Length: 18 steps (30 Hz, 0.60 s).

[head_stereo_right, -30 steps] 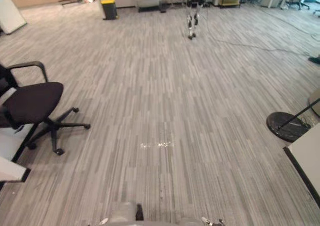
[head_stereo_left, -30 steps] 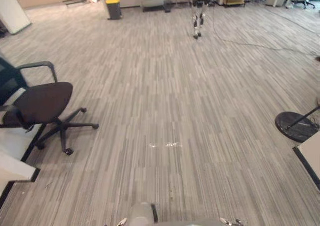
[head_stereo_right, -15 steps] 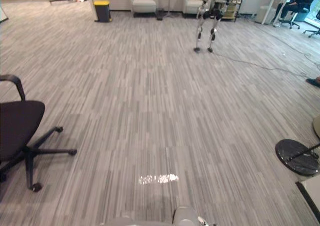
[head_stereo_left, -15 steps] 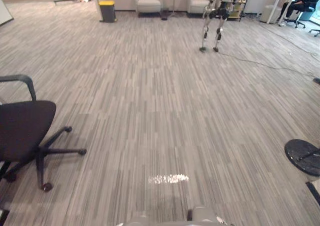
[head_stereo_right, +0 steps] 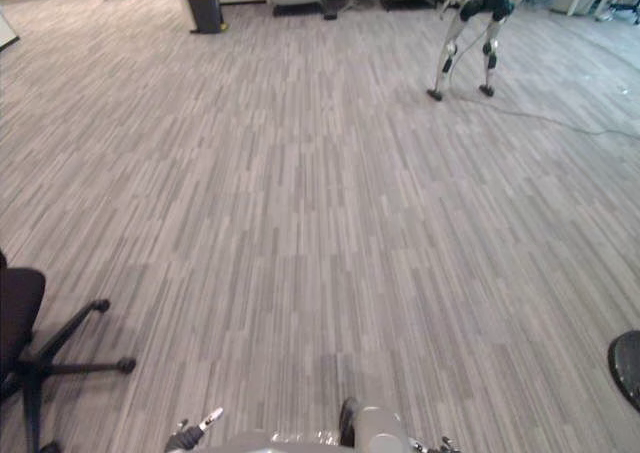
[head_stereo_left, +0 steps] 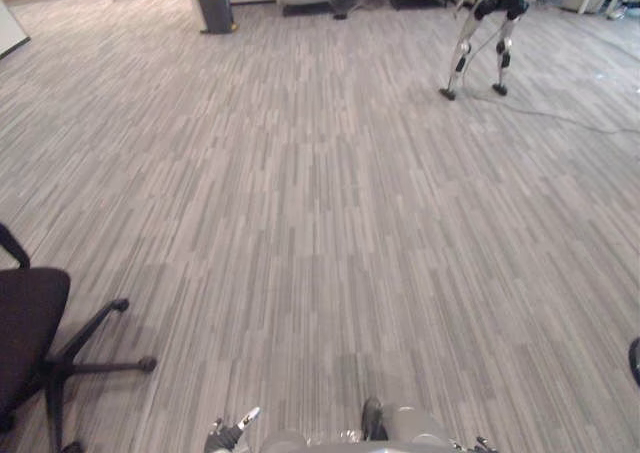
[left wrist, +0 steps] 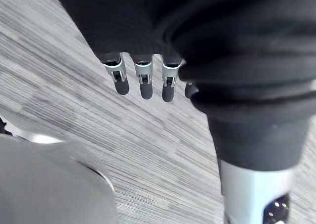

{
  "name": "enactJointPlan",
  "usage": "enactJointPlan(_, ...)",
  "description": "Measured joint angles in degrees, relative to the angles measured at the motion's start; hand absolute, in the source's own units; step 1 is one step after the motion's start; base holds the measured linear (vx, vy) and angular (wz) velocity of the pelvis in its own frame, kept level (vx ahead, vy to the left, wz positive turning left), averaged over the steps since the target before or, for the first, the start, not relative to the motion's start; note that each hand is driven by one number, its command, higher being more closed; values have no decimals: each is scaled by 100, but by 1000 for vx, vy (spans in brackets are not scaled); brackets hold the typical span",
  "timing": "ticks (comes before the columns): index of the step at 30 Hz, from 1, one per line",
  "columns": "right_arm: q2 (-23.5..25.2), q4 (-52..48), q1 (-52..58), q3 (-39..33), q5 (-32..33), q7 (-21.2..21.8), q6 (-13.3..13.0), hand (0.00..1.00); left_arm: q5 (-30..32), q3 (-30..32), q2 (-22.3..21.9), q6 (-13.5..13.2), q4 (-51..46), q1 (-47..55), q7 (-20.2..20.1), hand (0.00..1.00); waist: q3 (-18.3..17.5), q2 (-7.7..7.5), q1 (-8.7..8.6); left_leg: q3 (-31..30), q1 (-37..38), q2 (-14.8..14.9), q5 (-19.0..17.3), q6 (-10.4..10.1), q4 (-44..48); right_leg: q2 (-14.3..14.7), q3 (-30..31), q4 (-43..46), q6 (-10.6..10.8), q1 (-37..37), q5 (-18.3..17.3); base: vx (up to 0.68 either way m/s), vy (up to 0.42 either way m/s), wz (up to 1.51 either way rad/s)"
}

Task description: Organize washtable

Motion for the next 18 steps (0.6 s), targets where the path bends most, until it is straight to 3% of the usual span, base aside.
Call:
enactJointPlan(2,22,42,-122,-73,-6,-21,-15,0,-1,-162,53,-25,-45,94,8,0,-23,-51,8,138,-306,26,-356,102,-1483,-12,217,-558,209,501,-62,334,16,-35)
enactJointPlan(3,18,46,-165,-95,-6,-27,-21,0,-6,-243,67,-39,-46,116,15,0,-30,-40,7,108,-360,11,-357,103,-2099,-10,269,-623,258,509,-87,281,103,-48)
enactJointPlan(5,0,141,-231,-105,0,-62,-54,0,-20,-340,109,-53,-28,165,104,0,-52,-10,35,-326,-374,-170,-249,30,-4328,12,492,-746,416,436,-127,230,157,-56)
enactJointPlan(6,-21,137,-212,-103,1,-76,-57,0,-23,-341,83,-51,17,166,121,0,-98,35,70,-421,-372,-169,-182,-20,-4612,40,558,-765,450,398,-128,229,193,-72)
enactJointPlan(7,-67,142,-185,-92,0,-78,-46,0,-33,-338,16,-46,57,174,114,0,-200,99,171,-388,-295,-163,292,-124,-4914,77,742,-771,545,316,-139,257,205,-69)
enactJointPlan(8,-43,144,-121,-75,0,-81,-43,0,-59,-321,33,-48,58,211,109,0,-257,88,179,-318,-215,-198,490,-120,-5067,27,830,-777,608,310,-140,312,239,-60)
enactJointPlan(10,64,144,-38,16,5,-82,-56,0,-61,-349,195,-72,157,251,109,0,-395,-123,135,-190,-161,-408,500,-78,-5240,-190,880,-875,709,311,-116,228,160,-16)
enactJointPlan(13,155,192,11,56,11,-80,-53,0,-84,-461,333,-77,204,257,111,0,-495,-277,174,-12,-53,-586,502,-65,-5412,-373,987,-1107,846,405,-56,228,175,-15)
enactJointPlan(18,155,315,21,55,25,-71,-56,0,-131,-690,439,-99,372,275,111,0,-604,-270,163,114,341,-714,606,85,-5910,-462,1042,-1288,877,589,-37,85,81,-9)
